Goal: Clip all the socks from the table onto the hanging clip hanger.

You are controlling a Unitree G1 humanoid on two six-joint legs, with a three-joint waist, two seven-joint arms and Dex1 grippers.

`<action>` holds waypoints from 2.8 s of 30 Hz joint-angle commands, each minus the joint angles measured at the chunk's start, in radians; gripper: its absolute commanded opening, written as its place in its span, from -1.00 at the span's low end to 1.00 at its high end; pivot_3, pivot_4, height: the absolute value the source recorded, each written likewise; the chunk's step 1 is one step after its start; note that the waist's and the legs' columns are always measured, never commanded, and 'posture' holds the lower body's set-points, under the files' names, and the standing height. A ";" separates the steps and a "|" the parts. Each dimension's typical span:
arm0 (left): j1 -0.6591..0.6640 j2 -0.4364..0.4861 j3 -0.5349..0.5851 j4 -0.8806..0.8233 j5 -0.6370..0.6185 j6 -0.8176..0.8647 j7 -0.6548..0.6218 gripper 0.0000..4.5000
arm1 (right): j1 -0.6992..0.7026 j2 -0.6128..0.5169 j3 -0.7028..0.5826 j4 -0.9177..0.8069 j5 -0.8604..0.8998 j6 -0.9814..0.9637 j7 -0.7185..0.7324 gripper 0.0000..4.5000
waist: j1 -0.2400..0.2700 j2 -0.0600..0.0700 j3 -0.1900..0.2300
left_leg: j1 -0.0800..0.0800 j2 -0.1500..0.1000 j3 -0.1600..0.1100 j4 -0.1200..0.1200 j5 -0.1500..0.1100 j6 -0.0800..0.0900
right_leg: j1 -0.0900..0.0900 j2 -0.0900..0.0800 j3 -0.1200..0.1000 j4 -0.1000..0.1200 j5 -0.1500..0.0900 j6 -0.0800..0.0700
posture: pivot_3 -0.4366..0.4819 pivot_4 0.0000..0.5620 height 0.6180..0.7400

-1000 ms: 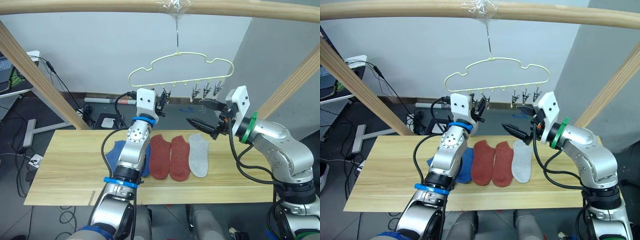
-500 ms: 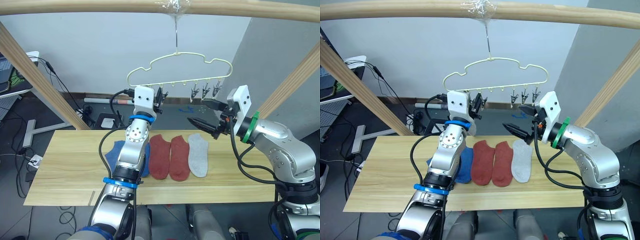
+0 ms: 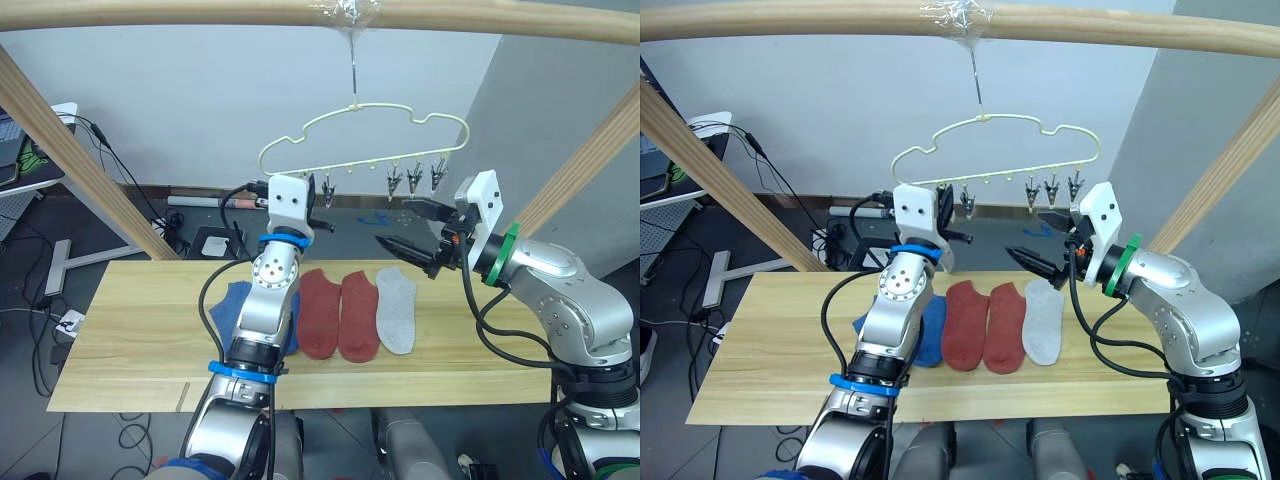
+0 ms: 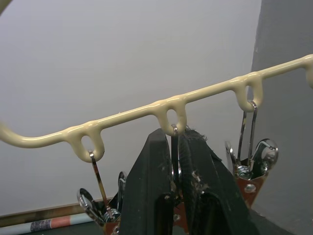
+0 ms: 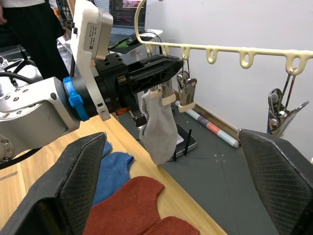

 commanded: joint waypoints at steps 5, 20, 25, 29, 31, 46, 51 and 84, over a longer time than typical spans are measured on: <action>0.005 0.034 0.044 -0.122 -0.157 0.169 -0.147 -1.00 | 0.037 -0.034 0.114 -0.033 -0.114 0.039 -0.080 1.00 | -0.002 0.000 0.000 | 0.001 0.000 0.000 0.000 0.000 0.000 | 0.000 0.000 0.000 0.001 0.000 0.000 | -0.11 -0.11 1.00; 0.054 0.196 0.157 -0.395 -0.523 0.744 -0.297 -1.00 | 0.033 0.112 0.302 0.904 -0.481 -0.560 -0.033 1.00 | -0.007 0.001 0.001 | 0.011 0.000 0.002 -0.001 0.000 0.000 | 0.007 0.000 0.002 0.002 0.001 0.001 | 0.03 -0.12 1.00; 0.070 0.179 0.151 -0.423 -0.533 0.762 -0.274 -1.00 | -0.039 0.147 0.279 1.028 -0.498 -0.630 -0.007 1.00 | -0.007 0.001 0.001 | 0.010 0.000 0.002 -0.001 0.000 0.000 | 0.007 0.000 0.003 0.001 0.000 0.001 | 0.03 -0.12 1.00; 0.078 0.181 0.145 -0.436 -0.551 0.782 -0.284 -1.00 | -0.069 0.168 0.291 1.119 -0.538 -0.684 -0.004 1.00 | -0.006 0.001 0.001 | 0.010 0.000 0.002 -0.001 0.000 0.000 | 0.007 0.000 0.003 0.002 0.000 0.001 | 0.04 -0.14 1.00; 0.084 0.193 0.130 -0.447 -0.553 0.788 -0.300 -1.00 | -0.083 0.177 0.302 1.167 -0.560 -0.704 0.011 1.00 | -0.007 0.001 0.001 | 0.011 0.000 0.002 -0.001 0.000 0.000 | 0.007 0.000 0.003 0.002 0.001 0.001 | 0.04 -0.14 1.00; 0.079 0.189 0.218 -0.433 -0.693 0.914 -0.301 -1.00 | 0.035 0.051 0.332 1.135 -0.664 -0.799 0.117 -1.00 | -0.003 0.001 -0.001 | 0.017 0.000 0.002 0.000 0.000 0.000 | 0.016 0.000 0.002 0.000 0.000 0.001 | 0.05 -0.17 1.00; 0.040 0.186 0.376 -0.366 -0.902 1.098 -0.257 -1.00 | 0.130 -0.022 0.277 0.803 -0.616 -0.836 0.140 -1.00 | -0.003 0.001 -0.001 | 0.018 0.000 0.001 0.000 0.000 0.000 | 0.016 0.000 0.002 0.000 0.000 0.001 | 0.04 -0.18 1.00; -0.024 0.219 0.505 -0.204 -1.356 1.216 0.008 -1.00 | 0.171 0.123 0.377 -0.143 -0.631 -0.284 0.015 -1.00 | -0.007 0.000 -0.001 | 0.011 0.000 0.002 -0.001 0.000 -0.001 | 0.007 0.000 0.002 0.001 0.000 0.001 | -0.05 -0.17 1.00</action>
